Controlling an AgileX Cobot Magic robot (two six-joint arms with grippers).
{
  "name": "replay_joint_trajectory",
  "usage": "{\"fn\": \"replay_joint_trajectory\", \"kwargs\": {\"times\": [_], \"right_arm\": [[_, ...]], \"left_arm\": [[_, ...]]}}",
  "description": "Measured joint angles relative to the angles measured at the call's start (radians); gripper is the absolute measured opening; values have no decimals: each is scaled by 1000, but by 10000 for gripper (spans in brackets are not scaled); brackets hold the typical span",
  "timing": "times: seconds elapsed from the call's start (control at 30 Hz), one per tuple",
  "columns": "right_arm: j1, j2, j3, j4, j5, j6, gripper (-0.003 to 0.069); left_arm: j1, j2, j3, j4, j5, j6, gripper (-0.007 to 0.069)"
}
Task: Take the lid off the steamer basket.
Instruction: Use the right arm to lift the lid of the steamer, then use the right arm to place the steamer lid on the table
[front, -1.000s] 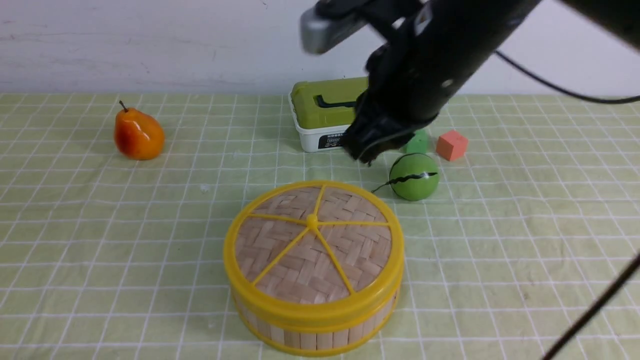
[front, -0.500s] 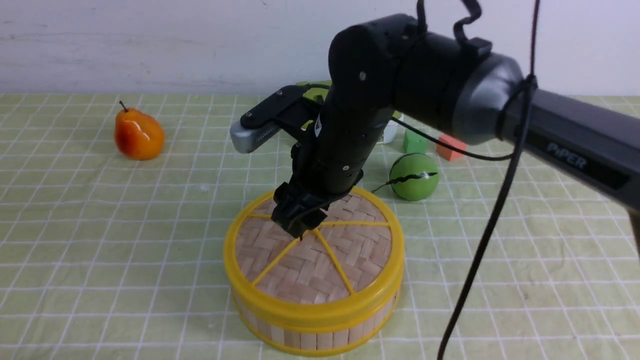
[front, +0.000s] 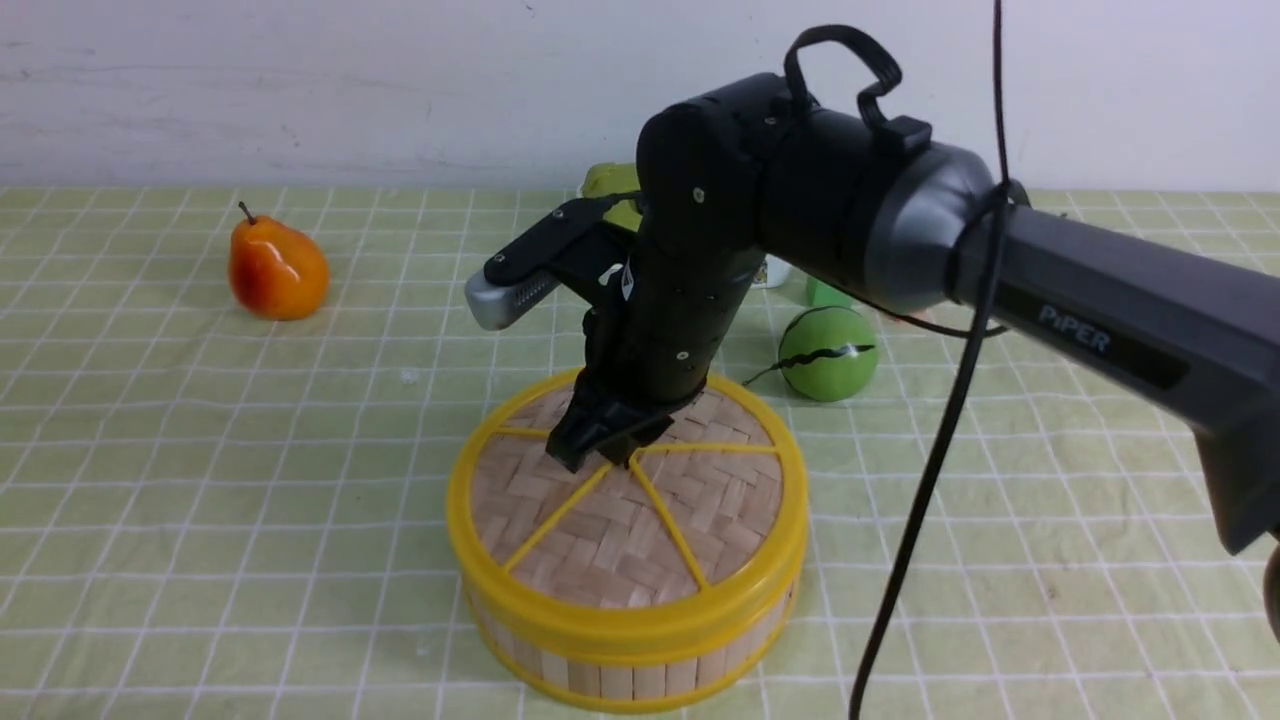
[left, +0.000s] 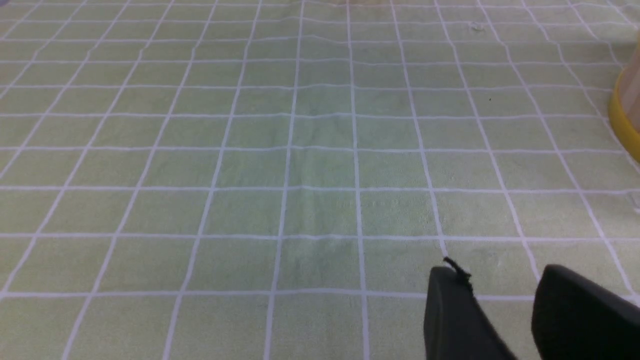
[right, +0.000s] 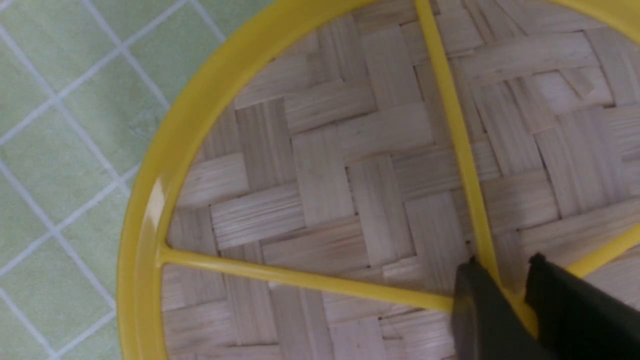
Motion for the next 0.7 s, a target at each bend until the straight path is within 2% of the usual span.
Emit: {"fn": "replay_joint_trajectory", "kwargs": {"times": [0.27, 0.4, 0.43, 0.47, 0.5, 0.53, 0.57, 0.7], "right_arm": [[-35, -180, -89, -17, 107, -1, 79], [-166, -406, -86, -21, 153, -12, 79], [-174, -406, -86, -22, 153, -12, 79], [-249, -490, -25, -25, 154, -12, 79], [-258, -498, -16, -27, 155, -12, 79], [-327, -548, 53, -32, 156, -12, 79], [-336, -560, 75, -34, 157, -12, 79], [-478, -644, 312, -43, 118, -2, 79]], "left_arm": [[0, 0, 0, 0, 0, 0, 239], [0, 0, 0, 0, 0, 0, 239], [0, 0, 0, 0, 0, 0, 239], [0, 0, 0, 0, 0, 0, 239], [0, 0, 0, 0, 0, 0, 239], [0, 0, 0, 0, 0, 0, 239], [0, 0, 0, 0, 0, 0, 239], [0, 0, 0, 0, 0, 0, 239]]}}
